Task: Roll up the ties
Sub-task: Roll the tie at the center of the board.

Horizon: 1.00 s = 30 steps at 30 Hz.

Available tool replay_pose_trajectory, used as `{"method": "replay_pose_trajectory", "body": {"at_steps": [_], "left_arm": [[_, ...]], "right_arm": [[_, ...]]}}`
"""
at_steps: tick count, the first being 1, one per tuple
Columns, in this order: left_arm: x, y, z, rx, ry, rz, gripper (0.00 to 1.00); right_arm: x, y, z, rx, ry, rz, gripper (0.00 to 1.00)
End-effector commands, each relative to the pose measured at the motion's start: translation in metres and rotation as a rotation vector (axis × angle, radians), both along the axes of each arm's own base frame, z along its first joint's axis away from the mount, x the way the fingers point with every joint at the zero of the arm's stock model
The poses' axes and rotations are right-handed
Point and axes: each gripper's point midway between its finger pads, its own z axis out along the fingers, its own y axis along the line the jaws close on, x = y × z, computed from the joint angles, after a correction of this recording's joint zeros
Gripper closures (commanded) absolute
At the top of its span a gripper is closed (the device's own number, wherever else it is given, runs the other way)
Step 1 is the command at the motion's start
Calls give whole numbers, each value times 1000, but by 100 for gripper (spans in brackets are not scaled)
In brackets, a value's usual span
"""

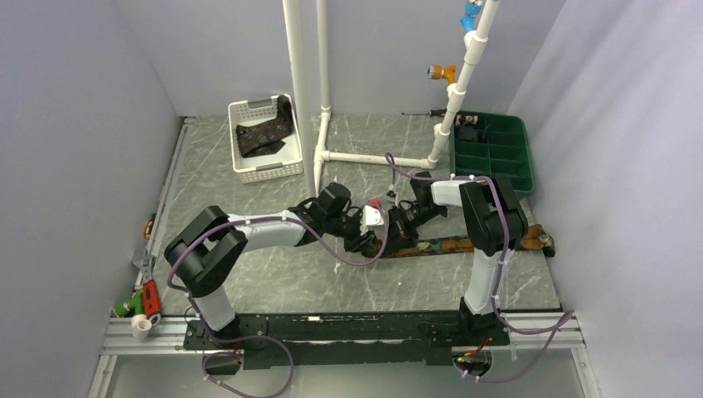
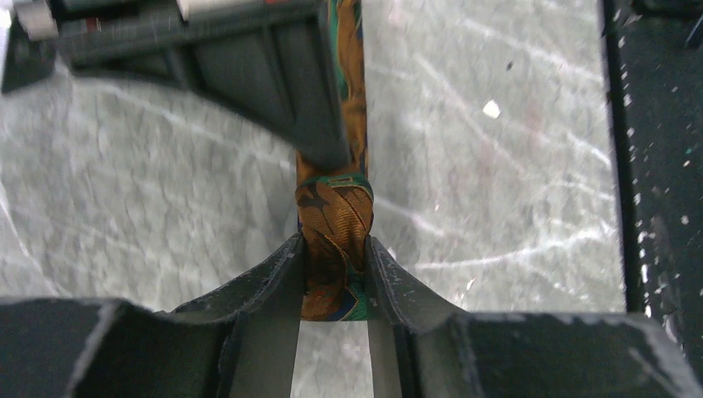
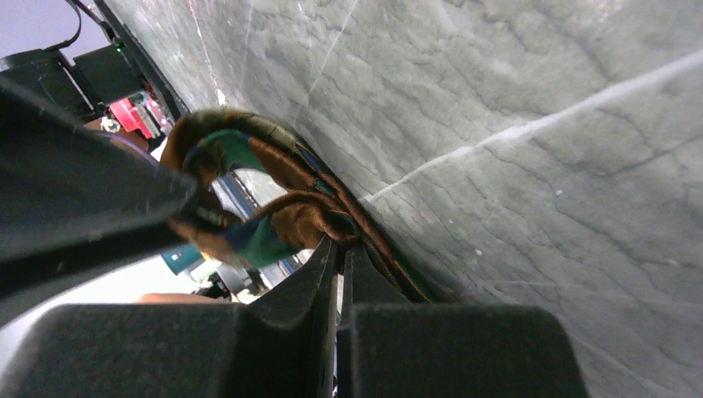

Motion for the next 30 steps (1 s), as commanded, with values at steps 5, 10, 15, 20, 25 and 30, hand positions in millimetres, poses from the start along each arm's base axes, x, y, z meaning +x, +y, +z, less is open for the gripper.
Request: {"method": "replay_pose_trajectory", "body": {"at_steps": [5, 10, 15, 20, 25, 30], "left_arm": [[6, -36, -1, -33, 28, 16, 64], [13, -32, -28, 45, 39, 56, 63], [15, -23, -48, 124, 45, 74, 61], [9, -10, -61, 194, 58, 58, 65], [1, -4, -67, 215, 67, 33, 66], [1, -5, -68, 216, 65, 22, 65]], "right_arm": [[1, -15, -39, -146, -75, 58, 100], [-1, -8, -30, -88, -75, 49, 100], [-3, -2, -17, -26, -72, 54, 100], [4, -13, 5, -13, -90, 36, 86], [11, -23, 38, 38, -151, 17, 62], [11, -12, 49, 101, -166, -1, 52]]}}
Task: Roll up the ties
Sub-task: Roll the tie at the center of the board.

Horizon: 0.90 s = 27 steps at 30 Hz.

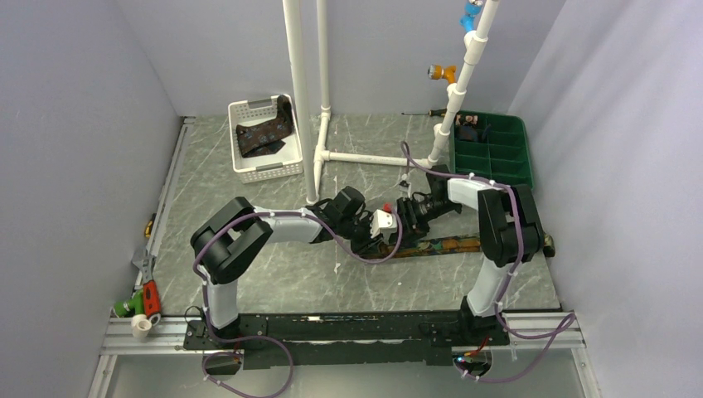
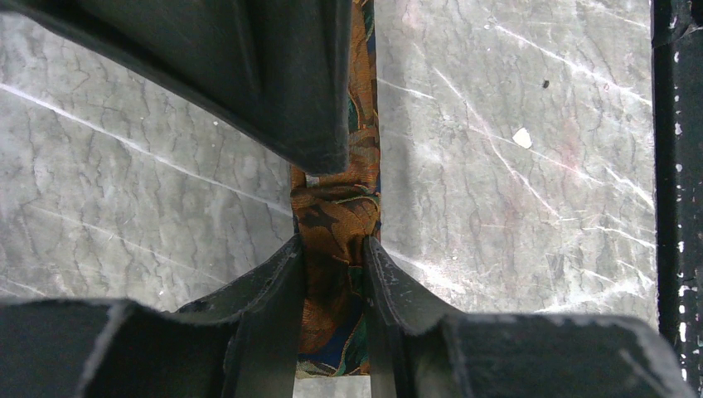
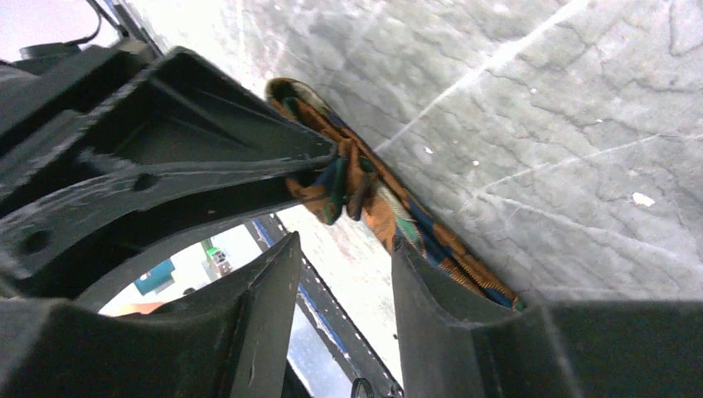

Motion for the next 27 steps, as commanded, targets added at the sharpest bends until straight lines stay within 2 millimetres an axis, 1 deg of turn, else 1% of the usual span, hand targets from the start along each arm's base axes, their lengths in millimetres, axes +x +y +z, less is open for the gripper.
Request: {"method": "replay_pose_trajectory", "body": {"at_steps": [1, 3, 6, 9, 10, 13, 14, 15, 16, 17, 18, 21, 22, 24, 26, 27], "left_arm": [[-5, 15, -29, 107, 23, 3, 65], [-6, 15, -29, 108, 28, 5, 65], [-6, 13, -29, 104, 34, 5, 64], [-6, 12, -28, 103, 39, 5, 63], [-7, 12, -29, 103, 42, 3, 63], [-7, 11, -28, 99, 40, -1, 62], [-6, 12, -27, 101, 35, 3, 57], [-5, 13, -25, 100, 31, 7, 51], [-4, 14, -20, 86, 23, 12, 43], [-1, 18, -14, 61, 14, 22, 38], [1, 21, -5, 25, 1, 29, 34], [5, 34, 12, -48, -37, 55, 22], [5, 37, 14, -51, -58, 52, 20], [3, 41, 7, -38, -67, 47, 19], [3, 42, -1, -19, -45, 53, 21], [4, 40, -2, -21, -39, 60, 21]], "right_arm": [[-2, 13, 14, 62, -29, 30, 52], [-5, 19, 8, 62, 2, 40, 52], [-7, 26, -2, 44, -1, 51, 53], [-8, 23, -18, -7, 0, 58, 57], [-9, 22, -23, -26, 3, 57, 60], [-6, 17, -32, -62, -5, 50, 85], [-6, 16, -33, -72, -8, 50, 95], [-7, 14, -35, -81, -6, 53, 100], [-9, 11, -38, -94, 1, 57, 100], [-10, 7, -41, -114, 9, 50, 100], [-9, 3, -43, -114, 22, 34, 100], [-4, -4, -49, -145, 39, 24, 100], [-4, -4, -50, -150, 43, 27, 100], [-4, -6, -52, -164, 57, 31, 100], [-7, -8, -53, -176, 83, 38, 100], [-8, -8, -54, -181, 90, 41, 100]]}}
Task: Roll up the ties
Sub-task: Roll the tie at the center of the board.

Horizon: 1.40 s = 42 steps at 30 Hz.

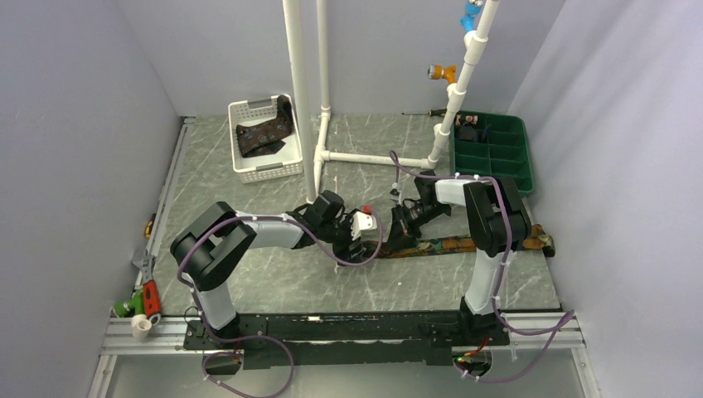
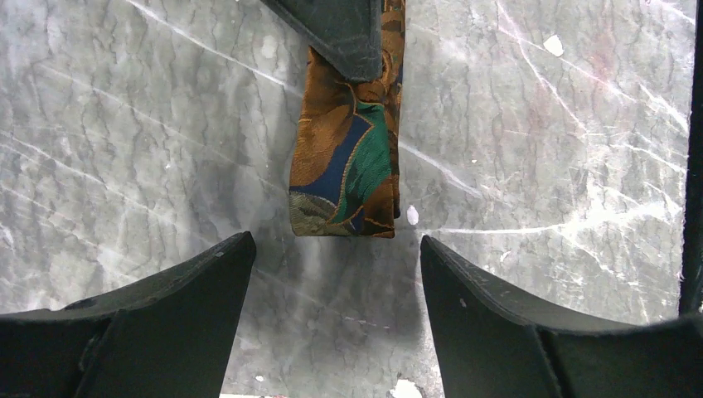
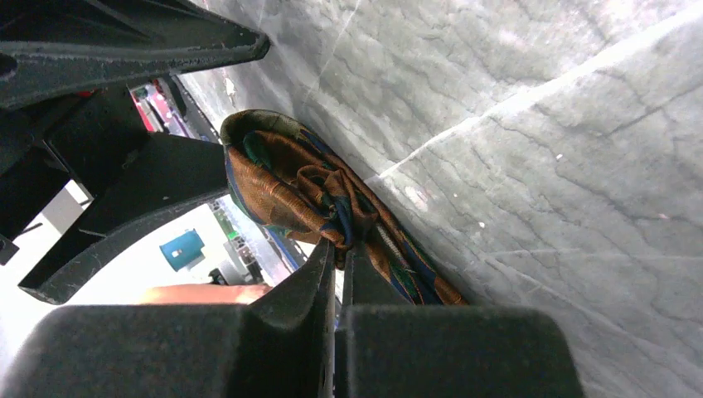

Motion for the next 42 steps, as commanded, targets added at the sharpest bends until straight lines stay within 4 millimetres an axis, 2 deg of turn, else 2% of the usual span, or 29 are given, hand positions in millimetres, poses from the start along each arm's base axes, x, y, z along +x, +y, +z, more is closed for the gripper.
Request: {"method": "replay_pose_trajectory", "body": {"at_steps": [1, 7, 9, 11, 14, 16, 18, 22, 26, 30, 34, 38, 42], "left_arm": [[5, -11, 6, -39, -26, -4, 22], [-3, -38, 16, -86, -34, -56, 25], [0, -44, 19, -93, -25, -46, 35], [4, -48, 26, -103, -25, -30, 50], [3, -61, 47, -163, -36, -52, 61], [1, -71, 54, -175, -43, -71, 63], [1, -78, 52, -173, -35, -78, 64], [-4, -87, 35, -151, -12, -87, 62], [-5, -78, 2, -57, -7, -68, 58], [-7, -52, -28, 78, -25, -65, 59], [-16, -23, -48, 188, -18, -69, 66], [-23, -6, -56, 259, -7, -81, 71], [-22, 2, -63, 313, -8, -84, 73]], "right_arm": [[2, -23, -28, -157, -14, 33, 100], [0, -24, -29, -173, -1, 36, 100], [0, -24, -28, -173, -3, 35, 100], [0, -23, -28, -167, -9, 34, 100], [-1, -20, -31, -157, -7, 34, 100], [-1, -19, -31, -155, -8, 36, 100], [0, -19, -31, -157, -10, 38, 100], [1, -18, -29, -149, -15, 36, 100], [0, -14, -24, -119, -23, 33, 100], [1, -7, -12, -60, -35, 27, 100], [4, -1, 6, 5, -69, 14, 100], [6, -10, 24, 33, -76, 3, 86], [6, -17, 47, 77, -100, -16, 59]]}}
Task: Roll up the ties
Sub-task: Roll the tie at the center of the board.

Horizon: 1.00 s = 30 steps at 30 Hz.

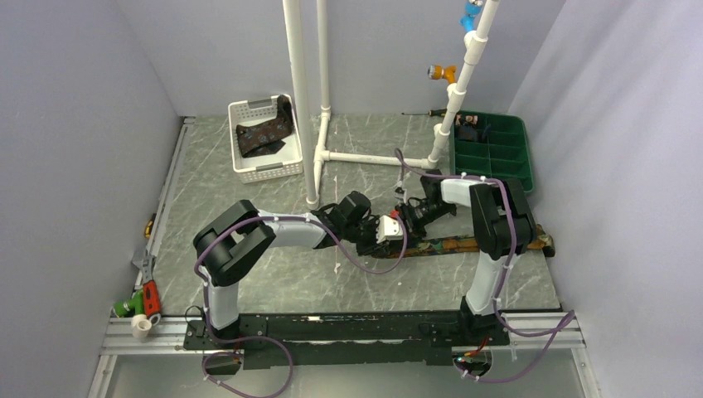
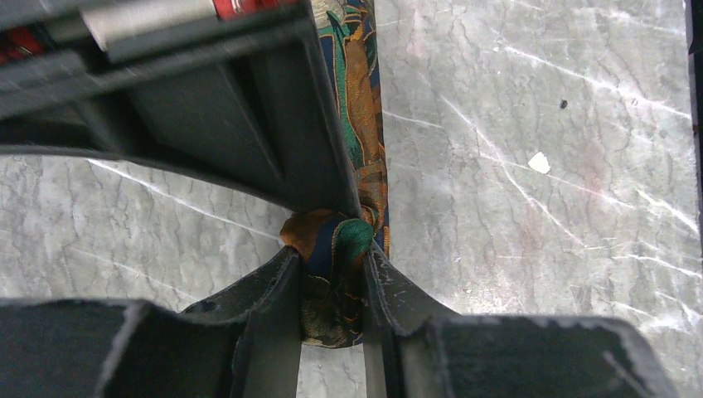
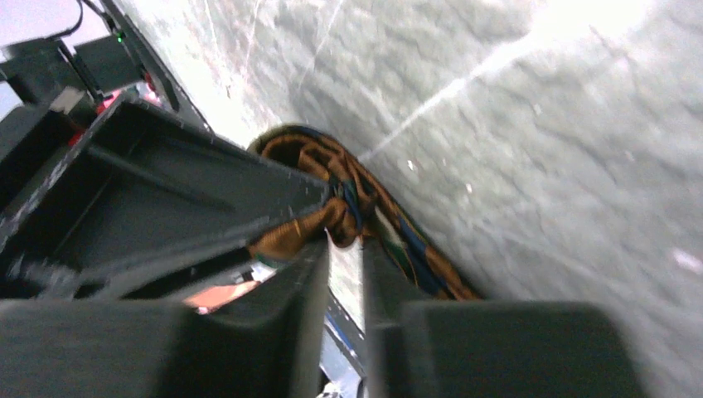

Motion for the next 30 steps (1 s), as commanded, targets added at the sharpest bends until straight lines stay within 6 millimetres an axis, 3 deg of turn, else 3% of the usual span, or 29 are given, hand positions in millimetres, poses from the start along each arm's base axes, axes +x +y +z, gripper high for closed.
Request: {"method": "replay_pose_trajectory", "body": {"at_steps": [1, 5, 15, 18, 21, 23, 25, 27, 30], "left_arm": [[-23, 65, -72, 333, 90, 28, 73], [-23, 62, -71, 335, 102, 21, 72], [-24, 53, -68, 321, 131, 27, 69], [-25, 52, -67, 319, 126, 20, 69], [-24, 52, -67, 321, 120, 16, 67], [-23, 52, -66, 317, 117, 15, 63], [-17, 51, -61, 294, 102, 33, 53], [-10, 45, -48, 220, 89, 39, 39], [-5, 37, -23, 81, 53, 29, 28]], "right_arm": [[4, -3, 43, 95, -83, -12, 55], [9, 8, 48, 132, -84, -48, 49], [4, 18, 10, 49, -20, -14, 59], [9, 15, 1, 9, -27, -23, 70], [9, 3, -12, -77, -18, -12, 98], [6, -9, -19, -135, -12, 5, 100], [2, -23, -26, -196, -1, 18, 100], [0, -33, -29, -242, 15, 22, 100], [-3, -42, -33, -293, 24, 31, 100]]}}
